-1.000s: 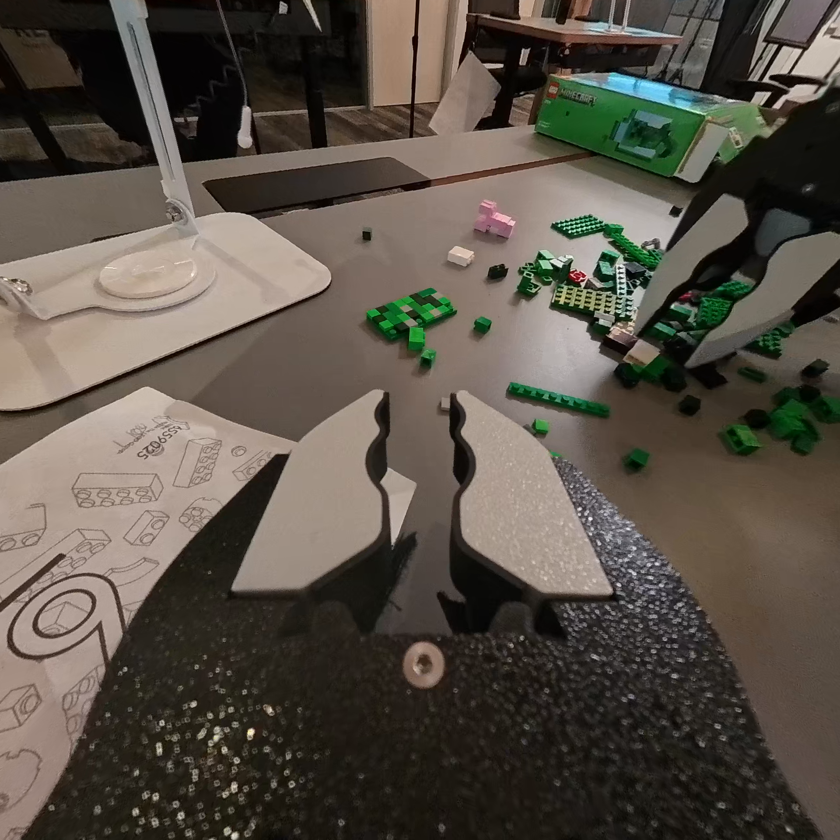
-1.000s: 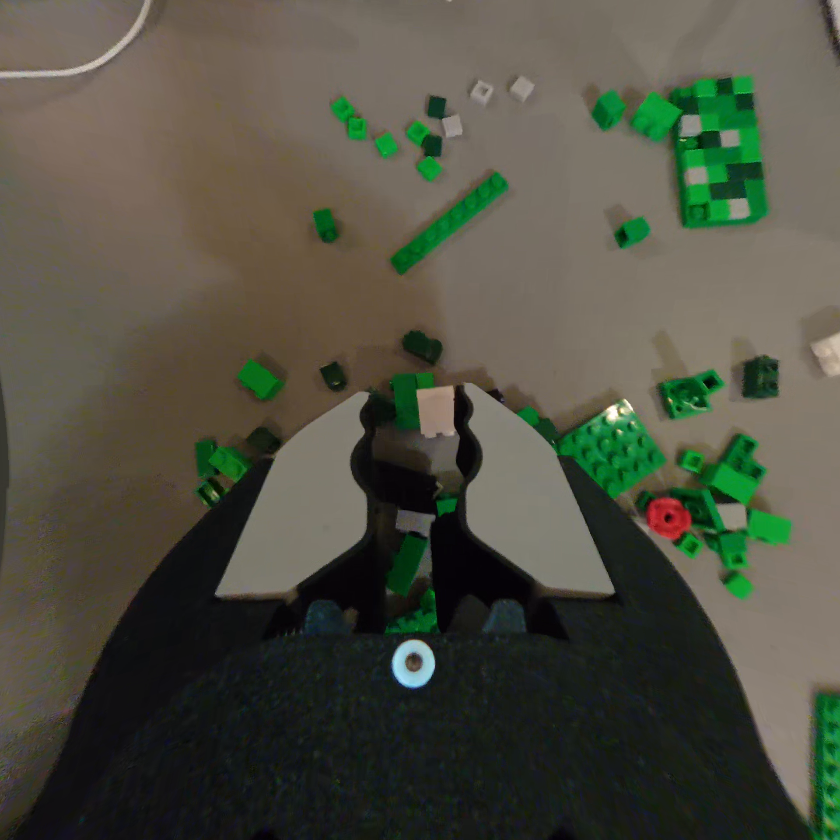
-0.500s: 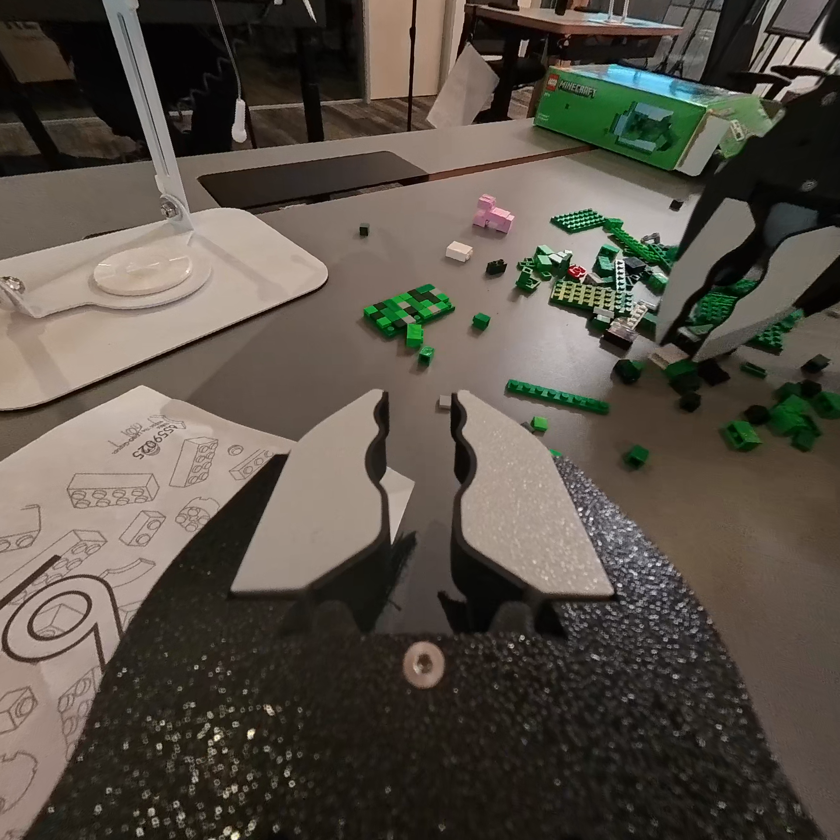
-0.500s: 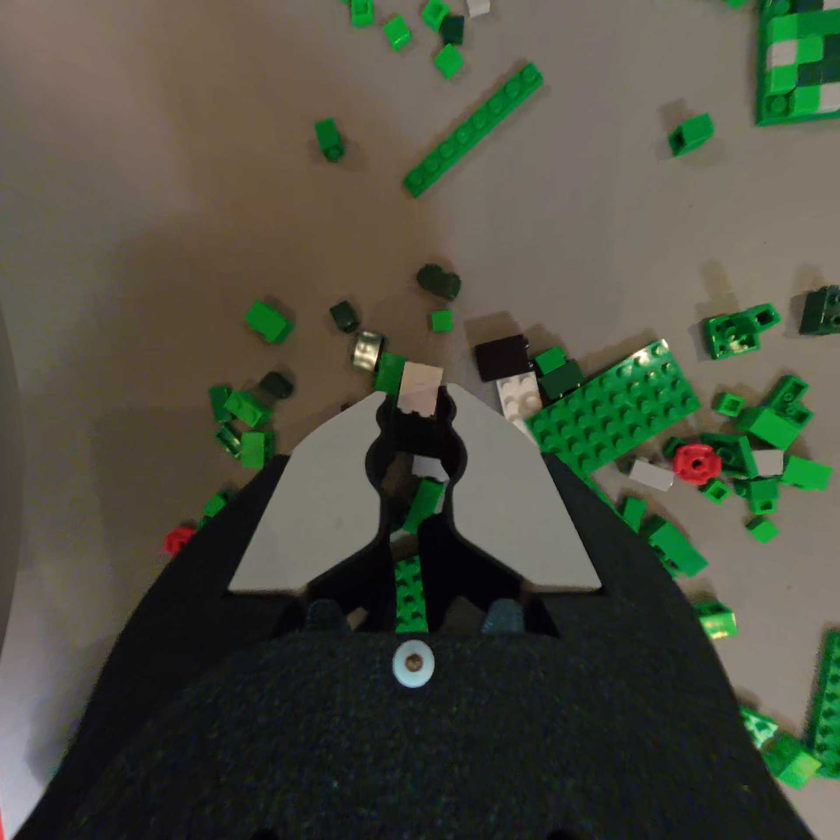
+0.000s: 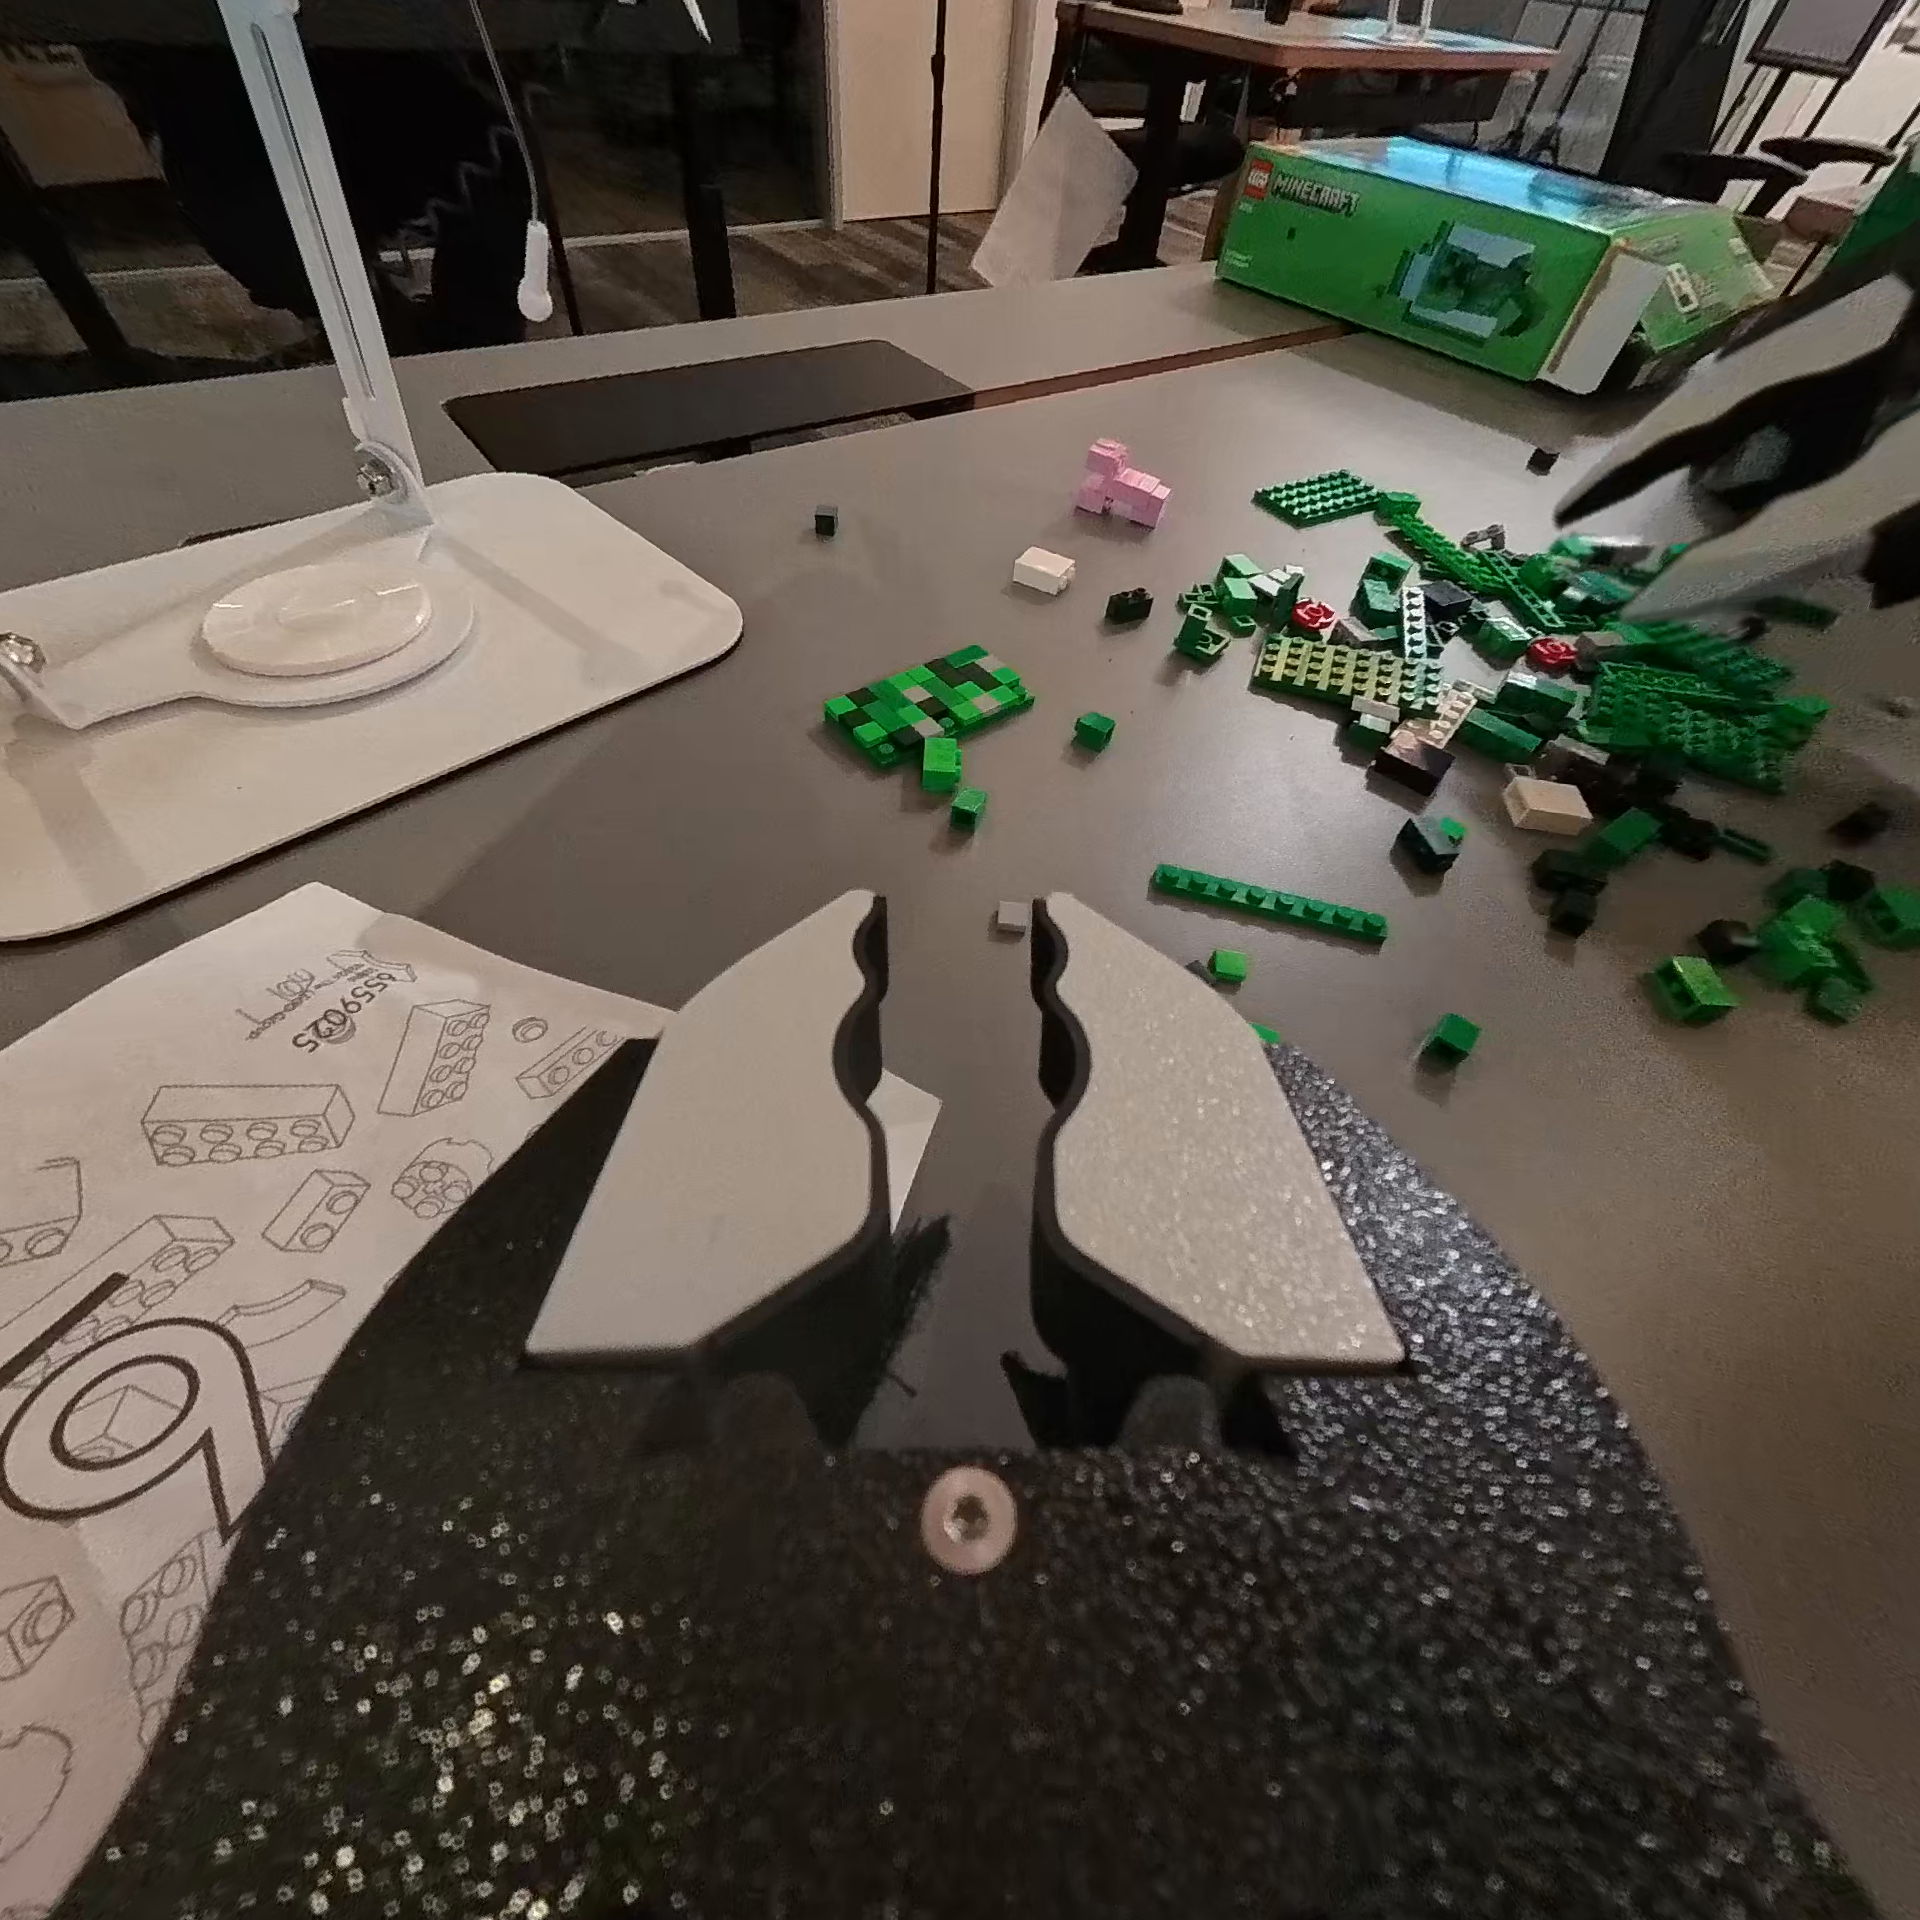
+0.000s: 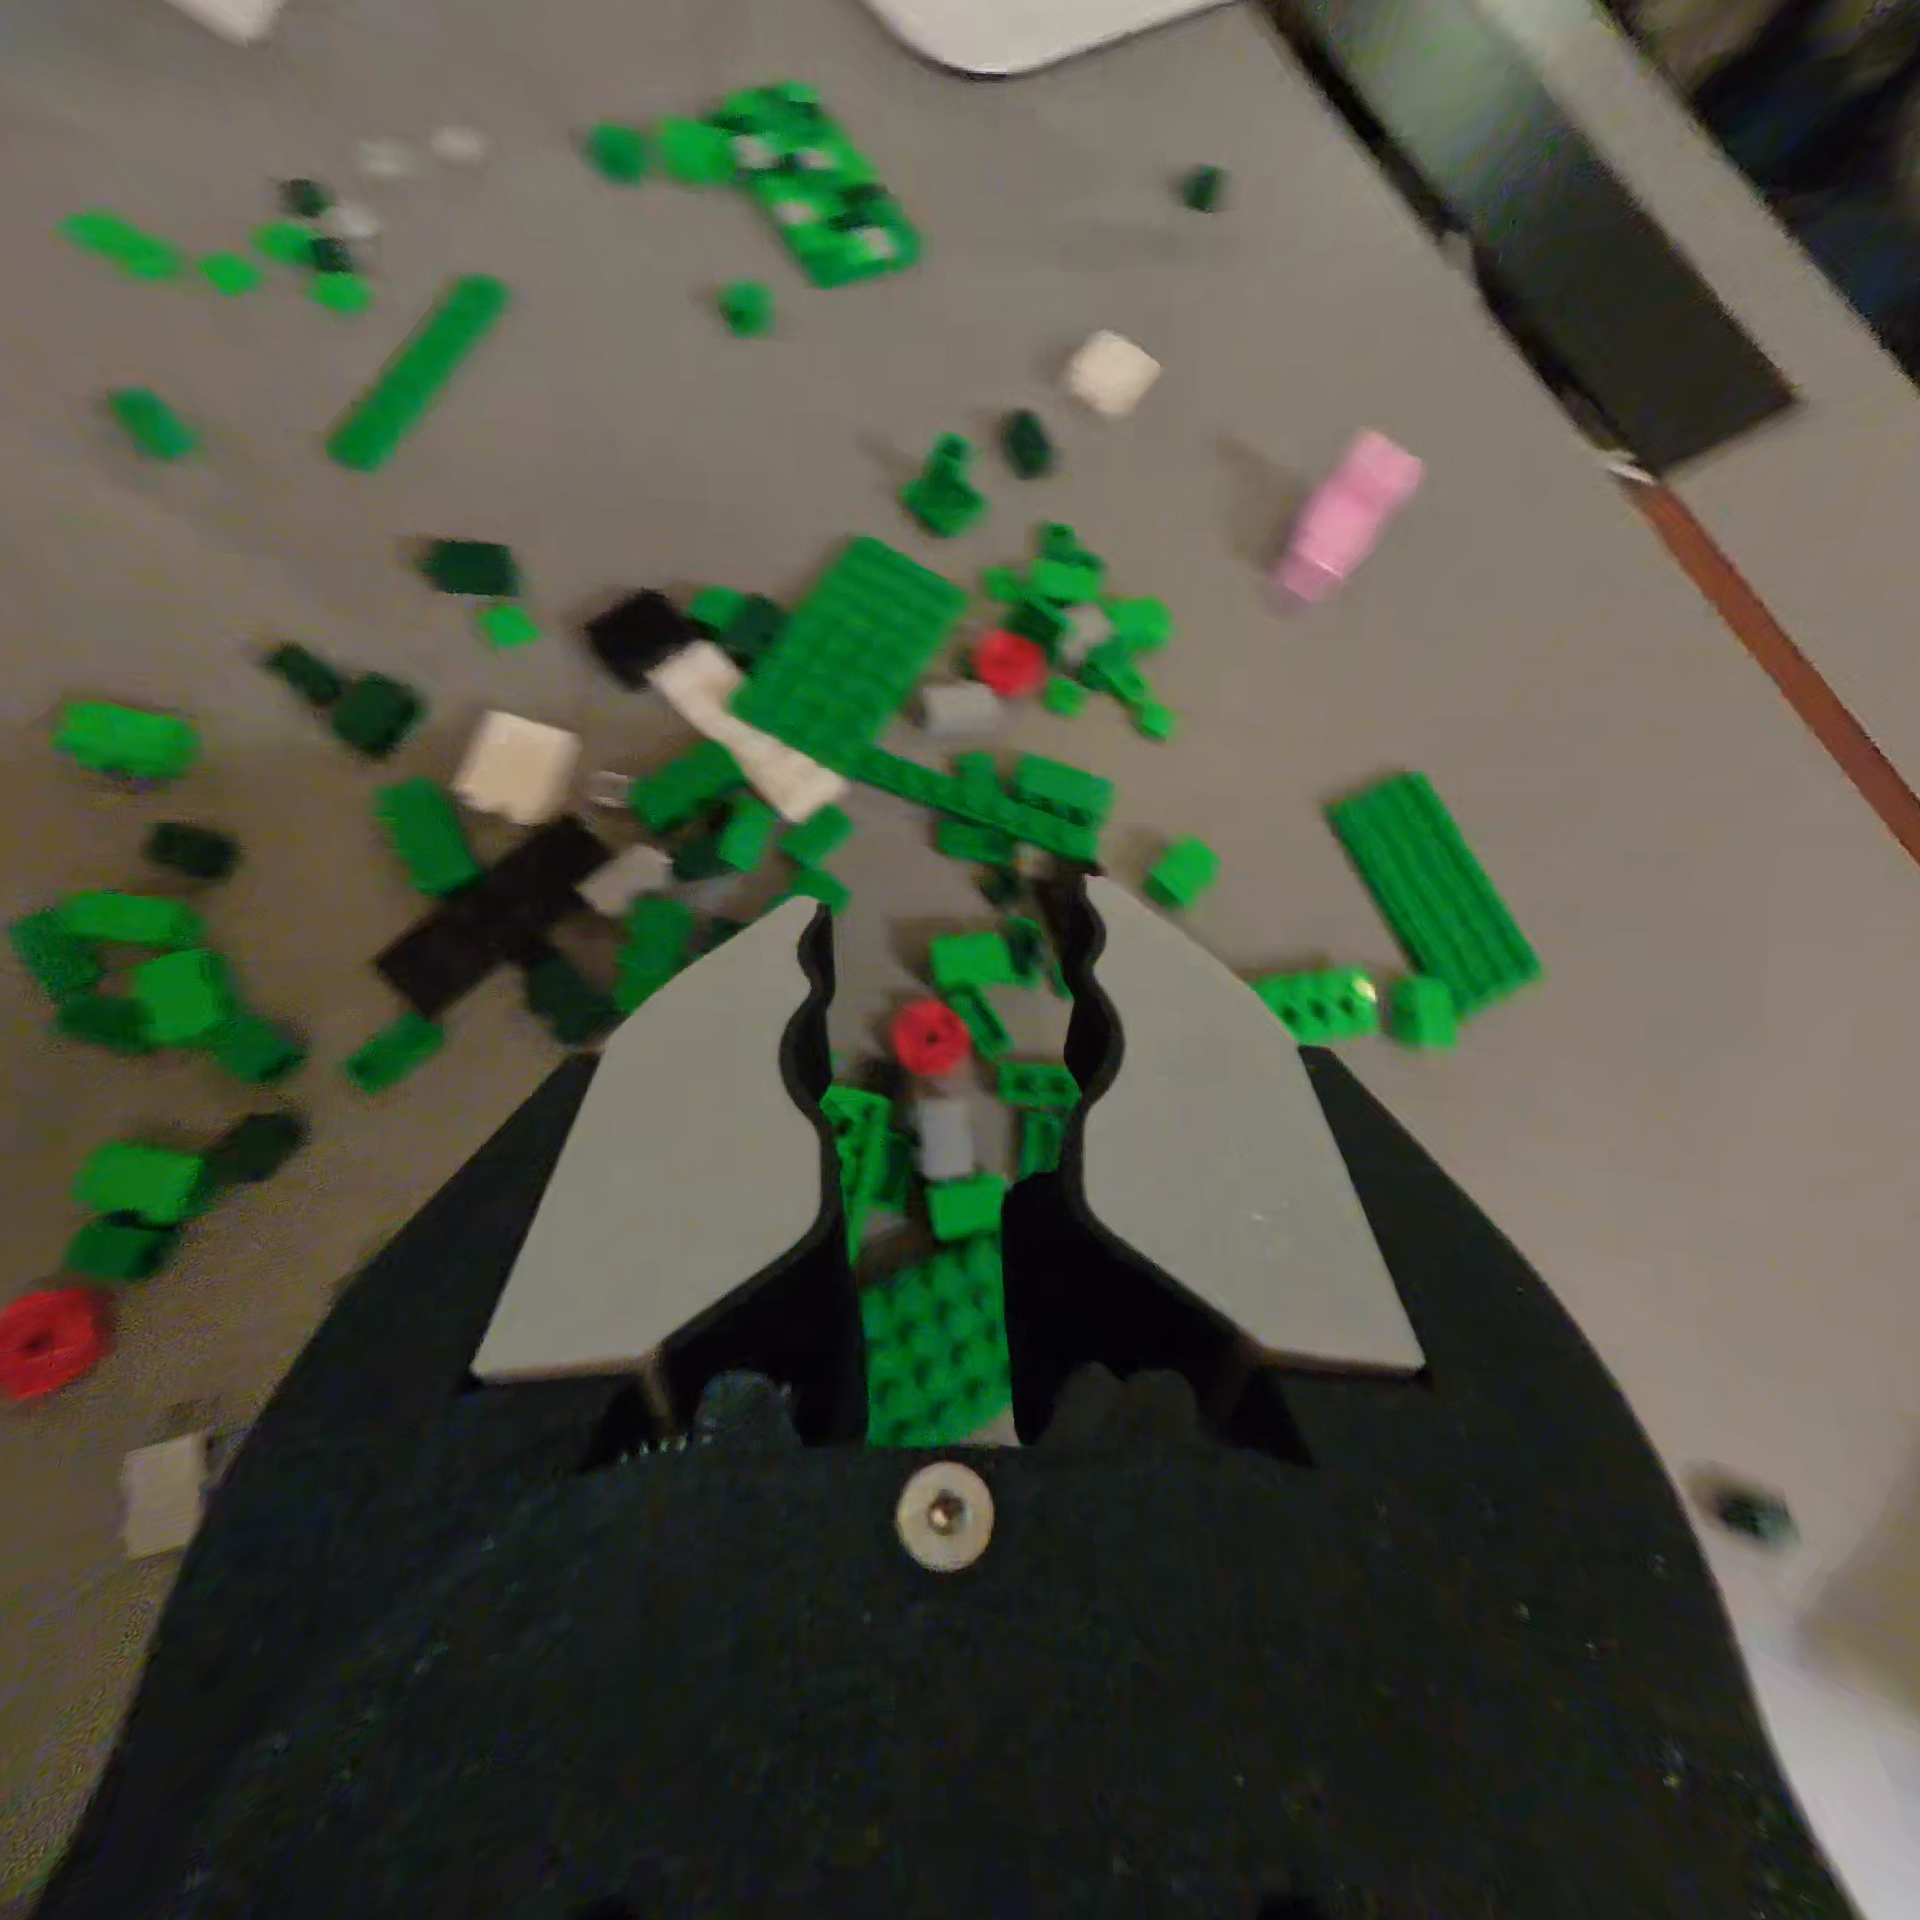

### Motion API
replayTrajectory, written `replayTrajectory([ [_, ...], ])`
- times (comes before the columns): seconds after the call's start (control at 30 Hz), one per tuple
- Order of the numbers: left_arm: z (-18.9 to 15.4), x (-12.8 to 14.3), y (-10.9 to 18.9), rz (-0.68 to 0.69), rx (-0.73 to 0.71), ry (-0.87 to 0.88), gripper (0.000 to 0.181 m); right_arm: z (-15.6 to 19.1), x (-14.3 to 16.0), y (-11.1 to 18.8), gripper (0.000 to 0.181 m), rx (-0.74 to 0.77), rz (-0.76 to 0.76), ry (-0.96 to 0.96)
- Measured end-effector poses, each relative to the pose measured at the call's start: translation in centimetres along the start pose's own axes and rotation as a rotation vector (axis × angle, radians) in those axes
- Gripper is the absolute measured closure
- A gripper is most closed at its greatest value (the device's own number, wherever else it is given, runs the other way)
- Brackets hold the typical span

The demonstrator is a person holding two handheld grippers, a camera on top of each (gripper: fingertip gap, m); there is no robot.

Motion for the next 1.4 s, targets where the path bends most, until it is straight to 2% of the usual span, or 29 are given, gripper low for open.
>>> replayTrajectory([
  [0.13,0.0,0.0,0.0,-0.001,0.0,0.004,0.155,-3.9,3.3,2.5,0.135,0.28,-0.046,-0.224],
  [0.33,0.0,0.1,-0.1,0.006,-0.002,-0.004,0.155,-6.9,5.5,6.0,0.143,0.542,-0.188,-0.419],
  [0.53,-0.1,0.2,-0.2,0.024,0.003,-0.006,0.155,-6.7,6.3,5.3,0.145,0.486,-0.203,-0.461],
  [0.97,0.1,0.0,0.0,0.005,-0.001,0.008,0.155,-7.4,5.9,7.2,0.149,0.502,-0.315,-0.503],
  [1.4,0.0,0.1,-0.1,0.008,-0.01,-0.009,0.155,-6.9,5.6,6.5,0.152,0.483,-0.289,-0.463],
])
Point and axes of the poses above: each gripper's, where its closed fingertips meet, y back along the fingers, x out of its underside, z = x × y across the jaws, the point moved 3 cm from there along y, back along the fingers, and after that the axes turned 9 degrees about y, right-handed, at the moved point
